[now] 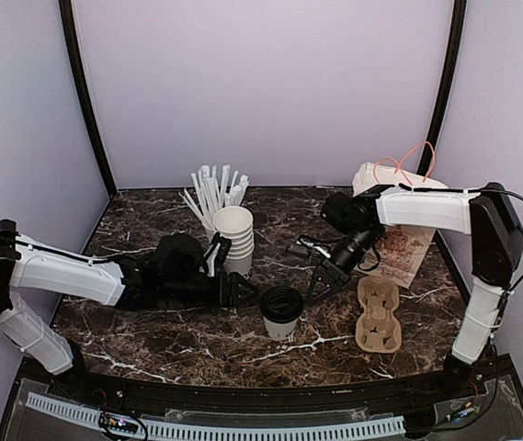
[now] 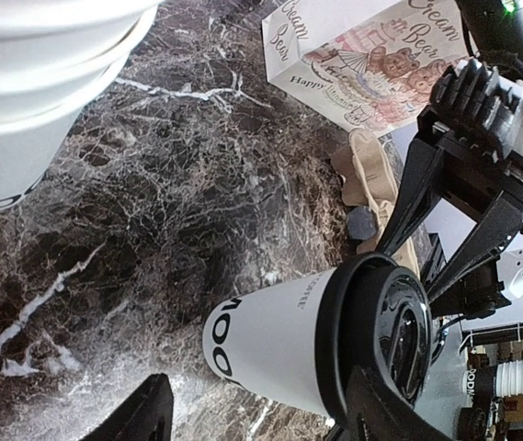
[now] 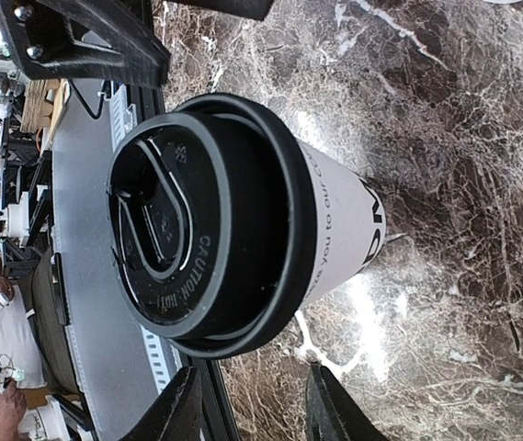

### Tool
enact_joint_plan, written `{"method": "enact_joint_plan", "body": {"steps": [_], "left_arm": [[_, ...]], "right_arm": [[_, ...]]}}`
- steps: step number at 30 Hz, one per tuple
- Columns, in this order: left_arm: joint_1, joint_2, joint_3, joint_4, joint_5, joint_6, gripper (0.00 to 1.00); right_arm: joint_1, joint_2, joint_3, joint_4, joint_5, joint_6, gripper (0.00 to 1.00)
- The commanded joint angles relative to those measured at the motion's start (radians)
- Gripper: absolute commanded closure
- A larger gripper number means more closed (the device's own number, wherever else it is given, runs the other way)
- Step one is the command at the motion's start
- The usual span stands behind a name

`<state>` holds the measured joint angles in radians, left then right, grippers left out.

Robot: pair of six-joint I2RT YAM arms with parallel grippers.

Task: Pack the takeout coffee

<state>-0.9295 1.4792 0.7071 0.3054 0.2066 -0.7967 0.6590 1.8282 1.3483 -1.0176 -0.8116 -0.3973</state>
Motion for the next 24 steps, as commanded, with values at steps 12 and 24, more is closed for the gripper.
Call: {"method": "enact_joint_plan", "body": {"steps": [12, 24], "left_arm": [[0.001, 0.076, 0.040, 0.040, 0.069, -0.015, 0.33], [0.000, 0.050, 0.046, -0.008, 0.026, -0.005, 0.33]], "right_arm": [[-0.001, 0.042, 0.046, 0.004, -0.040, 0.019, 0.55], [0.000, 0.070, 0.055, -0.003, -0.044, 0.019, 0.54]]}}
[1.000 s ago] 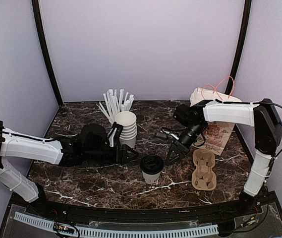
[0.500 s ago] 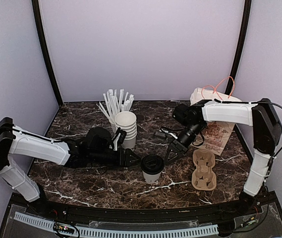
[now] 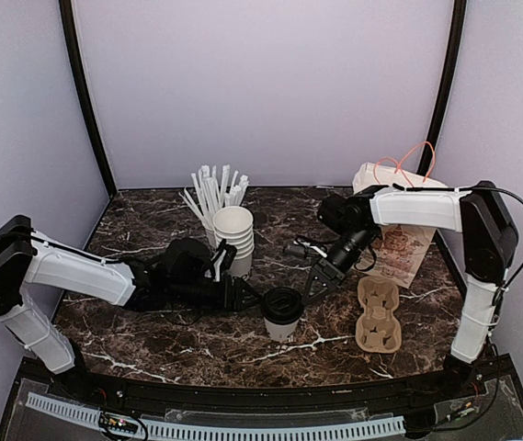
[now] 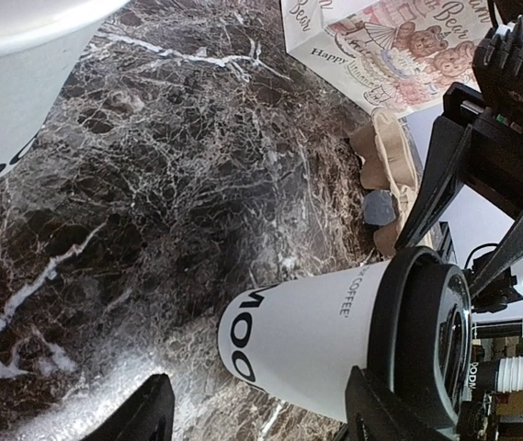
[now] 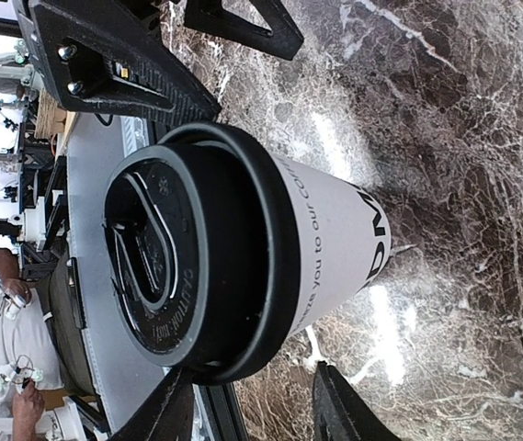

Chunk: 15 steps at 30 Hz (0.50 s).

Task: Pack the takeout coffee

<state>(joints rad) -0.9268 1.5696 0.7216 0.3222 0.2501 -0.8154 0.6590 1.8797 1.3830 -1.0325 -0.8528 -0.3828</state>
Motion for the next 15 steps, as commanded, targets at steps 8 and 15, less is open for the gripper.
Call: {"method": "enact_joint_plan", "body": {"steps": [8, 15], "left_arm": [[-0.002, -0.134, -0.015, -0.015, -0.090, 0.001, 0.33], [-0.002, -0.090, -0.010, 0.031, -0.031, -0.001, 0.33]], "right_arm": [[0.001, 0.016, 0.022, 0.016, 0.008, 0.007, 0.54], [0.002, 0.016, 0.024, 0.017, 0.017, 0.007, 0.54]]}}
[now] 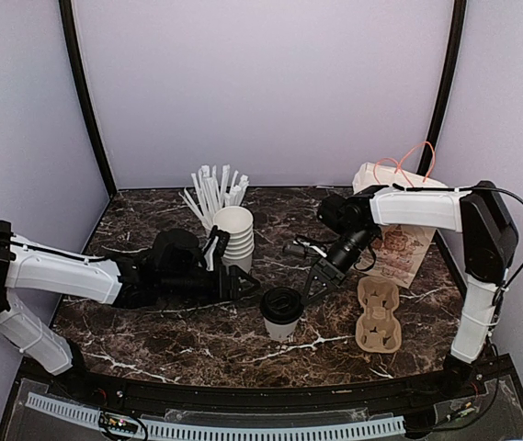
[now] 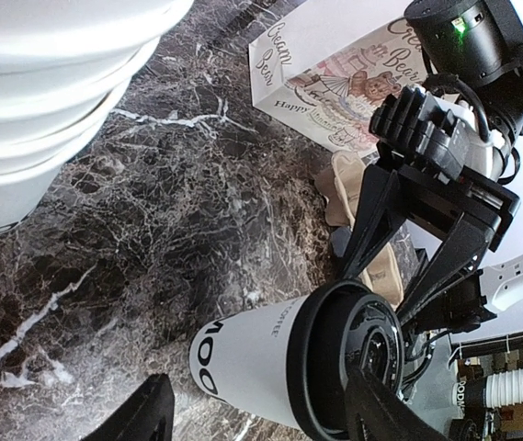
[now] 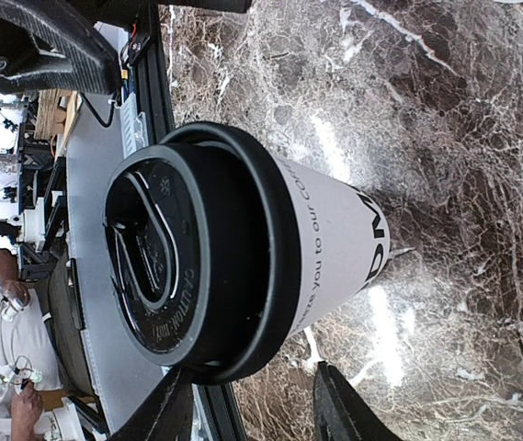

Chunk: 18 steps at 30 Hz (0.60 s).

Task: Pack the takeout coffee

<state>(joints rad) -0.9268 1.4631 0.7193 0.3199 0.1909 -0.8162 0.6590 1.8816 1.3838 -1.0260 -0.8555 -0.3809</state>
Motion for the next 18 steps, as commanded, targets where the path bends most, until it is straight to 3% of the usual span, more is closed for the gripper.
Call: {"method": "enact_joint_plan", "body": {"steps": [1, 18], "left_arm": [[-0.003, 0.025, -0.001, 0.033, 0.038, 0.000, 0.33], [-0.001, 0.102, 0.031, 0.007, 0.081, 0.016, 0.33]], "right_arm": [[0.002, 0.014, 0.023, 0.010, 0.019, 0.006, 0.54], [0.016, 0.021, 0.018, 0.012, 0.018, 0.002, 0.54]]}}
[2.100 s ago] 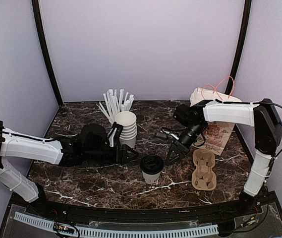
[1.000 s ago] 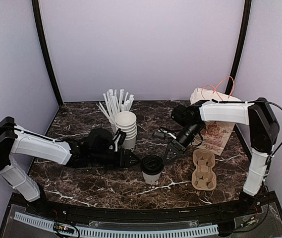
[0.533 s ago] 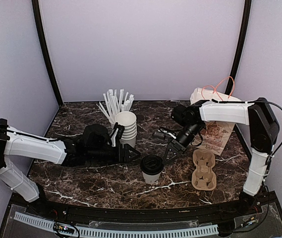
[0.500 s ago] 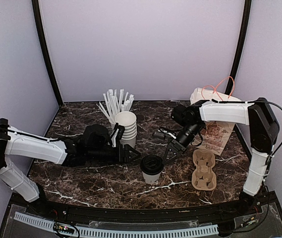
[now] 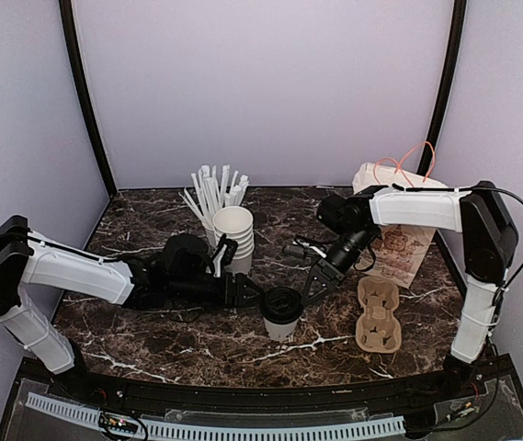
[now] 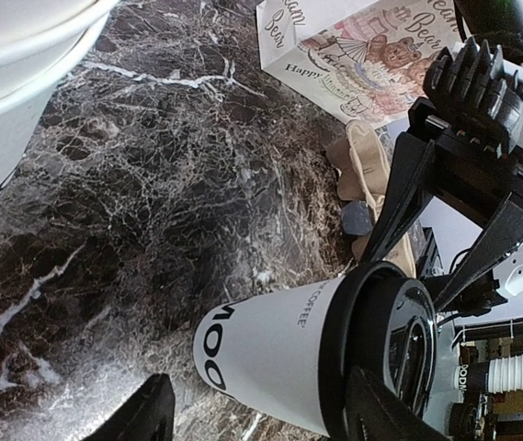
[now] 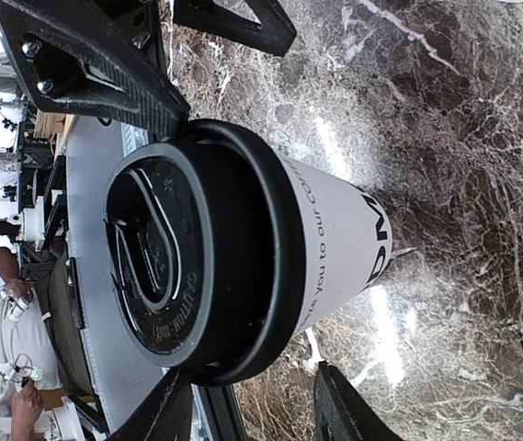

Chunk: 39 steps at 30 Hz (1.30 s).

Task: Pack the takeout coffee

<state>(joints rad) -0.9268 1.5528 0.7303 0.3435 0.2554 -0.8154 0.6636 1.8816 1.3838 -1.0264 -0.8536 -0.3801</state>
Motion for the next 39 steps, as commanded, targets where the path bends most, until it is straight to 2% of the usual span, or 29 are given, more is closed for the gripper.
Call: {"method": "enact_joint_plan", "body": {"steps": [1, 13, 19, 24, 26, 31, 39], "left_arm": [[-0.001, 0.016, 0.020, -0.026, 0.016, 0.017, 0.33], [-0.002, 0.051, 0.020, -0.139, -0.005, 0.007, 0.36], [-0.002, 0.040, -0.014, -0.151, -0.005, -0.010, 0.41], [-0.002, 0.043, -0.054, -0.150, -0.006, -0.033, 0.44], [-0.002, 0.042, -0.068, -0.150, -0.009, -0.037, 0.45], [-0.003, 0.018, -0.069, -0.132, -0.014, -0.012, 0.45], [-0.001, -0.073, -0.050, -0.077, -0.048, 0.038, 0.44]], "right_arm": [[0.013, 0.023, 0.018, 0.012, 0.016, 0.000, 0.53], [0.066, 0.035, -0.012, 0.061, 0.075, 0.038, 0.50], [0.069, 0.093, -0.086, 0.168, 0.339, 0.175, 0.50], [0.048, 0.144, -0.094, 0.182, 0.423, 0.205, 0.51], [0.048, 0.149, -0.078, 0.169, 0.418, 0.193, 0.51], [0.046, 0.096, -0.005, 0.104, 0.237, 0.094, 0.52], [0.046, -0.040, 0.055, 0.041, 0.213, 0.015, 0.47]]}}
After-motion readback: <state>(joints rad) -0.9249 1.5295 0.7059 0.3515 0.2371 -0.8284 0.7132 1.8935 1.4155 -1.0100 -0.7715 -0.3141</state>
